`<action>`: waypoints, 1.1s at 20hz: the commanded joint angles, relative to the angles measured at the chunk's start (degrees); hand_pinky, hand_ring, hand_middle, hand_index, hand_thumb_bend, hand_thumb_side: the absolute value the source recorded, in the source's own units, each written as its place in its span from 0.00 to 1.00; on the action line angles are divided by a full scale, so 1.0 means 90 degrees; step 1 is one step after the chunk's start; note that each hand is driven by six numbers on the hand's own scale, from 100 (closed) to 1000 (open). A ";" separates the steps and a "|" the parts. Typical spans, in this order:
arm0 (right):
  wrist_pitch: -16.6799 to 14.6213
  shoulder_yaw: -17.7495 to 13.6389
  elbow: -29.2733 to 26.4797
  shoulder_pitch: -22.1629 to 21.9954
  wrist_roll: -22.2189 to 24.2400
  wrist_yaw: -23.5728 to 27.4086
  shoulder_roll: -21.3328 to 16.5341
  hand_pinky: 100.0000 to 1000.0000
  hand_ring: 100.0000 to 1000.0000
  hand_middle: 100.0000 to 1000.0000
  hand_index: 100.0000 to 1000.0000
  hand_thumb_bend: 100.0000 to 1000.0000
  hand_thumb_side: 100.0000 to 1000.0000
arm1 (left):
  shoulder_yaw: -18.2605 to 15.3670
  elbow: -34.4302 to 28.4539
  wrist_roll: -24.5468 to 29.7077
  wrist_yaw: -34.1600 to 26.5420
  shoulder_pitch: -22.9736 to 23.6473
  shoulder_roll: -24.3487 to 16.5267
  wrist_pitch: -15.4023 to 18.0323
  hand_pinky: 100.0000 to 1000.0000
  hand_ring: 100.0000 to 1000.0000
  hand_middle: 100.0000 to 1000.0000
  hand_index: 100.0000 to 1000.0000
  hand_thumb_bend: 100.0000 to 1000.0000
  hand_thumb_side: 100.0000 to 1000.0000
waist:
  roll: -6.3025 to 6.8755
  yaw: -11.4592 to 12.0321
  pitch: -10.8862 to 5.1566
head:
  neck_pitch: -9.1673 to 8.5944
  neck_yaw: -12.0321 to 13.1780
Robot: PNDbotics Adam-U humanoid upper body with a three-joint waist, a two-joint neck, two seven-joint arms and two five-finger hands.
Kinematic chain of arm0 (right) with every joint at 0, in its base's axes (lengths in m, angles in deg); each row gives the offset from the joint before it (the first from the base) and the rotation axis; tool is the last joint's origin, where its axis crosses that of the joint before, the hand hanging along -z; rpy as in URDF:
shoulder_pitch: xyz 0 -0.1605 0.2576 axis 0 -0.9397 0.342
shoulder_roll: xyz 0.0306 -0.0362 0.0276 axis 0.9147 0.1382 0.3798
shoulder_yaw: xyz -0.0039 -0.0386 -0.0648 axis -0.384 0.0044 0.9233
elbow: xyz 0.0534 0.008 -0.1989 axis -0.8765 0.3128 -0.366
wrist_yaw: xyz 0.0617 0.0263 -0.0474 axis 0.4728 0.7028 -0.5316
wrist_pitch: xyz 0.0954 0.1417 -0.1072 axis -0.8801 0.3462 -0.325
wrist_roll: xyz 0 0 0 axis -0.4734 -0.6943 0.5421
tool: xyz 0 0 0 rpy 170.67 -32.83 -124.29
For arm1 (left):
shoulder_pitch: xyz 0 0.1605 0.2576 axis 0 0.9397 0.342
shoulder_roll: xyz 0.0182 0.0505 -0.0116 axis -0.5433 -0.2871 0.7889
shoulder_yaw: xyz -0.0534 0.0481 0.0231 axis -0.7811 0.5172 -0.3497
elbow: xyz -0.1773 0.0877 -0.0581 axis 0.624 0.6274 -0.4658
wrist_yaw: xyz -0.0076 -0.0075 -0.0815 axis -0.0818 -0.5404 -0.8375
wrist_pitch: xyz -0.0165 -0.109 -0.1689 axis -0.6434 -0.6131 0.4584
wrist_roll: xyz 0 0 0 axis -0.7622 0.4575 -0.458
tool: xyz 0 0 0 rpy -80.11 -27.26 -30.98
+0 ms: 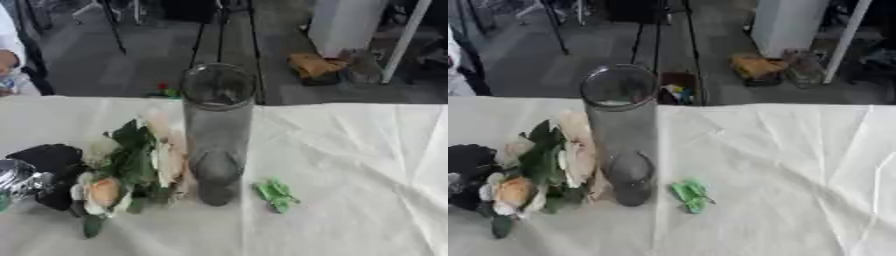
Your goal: Arrange flowers into the vase.
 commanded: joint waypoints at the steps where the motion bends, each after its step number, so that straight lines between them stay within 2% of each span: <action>1: -0.0060 -0.0050 -0.0102 0.0020 0.0086 -0.0081 -0.0071 0.83 0.67 0.44 0.73 0.00 0.81 | 0.0051 0.0066 0.0305 -0.0138 0.0086 -0.0153 0.0054 0.22 0.12 0.19 0.38 0.12 0.27 | -0.0011 0.0010 -0.0068 | 0.0005 -0.0005; 4: -0.0053 -0.0043 -0.0102 0.0017 0.0092 -0.0092 -0.0070 0.83 0.67 0.44 0.73 0.00 0.81 | -0.0003 -0.0044 0.0558 -0.0347 0.0142 -0.0210 0.0108 0.22 0.09 0.15 0.34 0.08 0.32 | -0.0014 0.0019 -0.0073 | 0.0010 -0.0016; 8: -0.0049 -0.0042 -0.0102 0.0010 0.0086 -0.0093 -0.0075 0.84 0.67 0.44 0.73 0.00 0.81 | -0.0136 -0.0310 0.0883 -0.0617 0.0213 -0.0340 0.0122 0.21 0.05 0.10 0.29 0.01 0.33 | -0.0017 0.0035 -0.0083 | 0.0018 -0.0025; 11: -0.0018 -0.0039 -0.0102 0.0007 0.0069 -0.0114 -0.0078 0.84 0.67 0.44 0.73 0.00 0.81 | -0.0255 -0.0533 0.0998 -0.0817 0.0258 -0.0431 0.0035 0.20 0.02 0.07 0.26 0.00 0.32 | -0.0019 0.0041 -0.0093 | 0.0018 -0.0035; 16: -0.0010 -0.0031 -0.0102 -0.0004 0.0051 -0.0116 -0.0084 0.84 0.67 0.44 0.73 0.00 0.81 | -0.0451 -0.0830 0.0905 -0.1037 0.0328 -0.0537 -0.0196 0.16 0.00 0.01 0.19 0.00 0.34 | -0.0029 0.0047 -0.0114 | 0.0010 -0.0047; 22: 0.0011 -0.0035 -0.0102 -0.0009 0.0011 -0.0128 -0.0091 0.84 0.67 0.44 0.73 0.00 0.81 | -0.0653 -0.1083 0.0692 -0.1169 0.0426 -0.0624 -0.0404 0.16 0.00 0.01 0.19 0.00 0.38 | -0.0030 0.0061 -0.0136 | 0.0015 -0.0060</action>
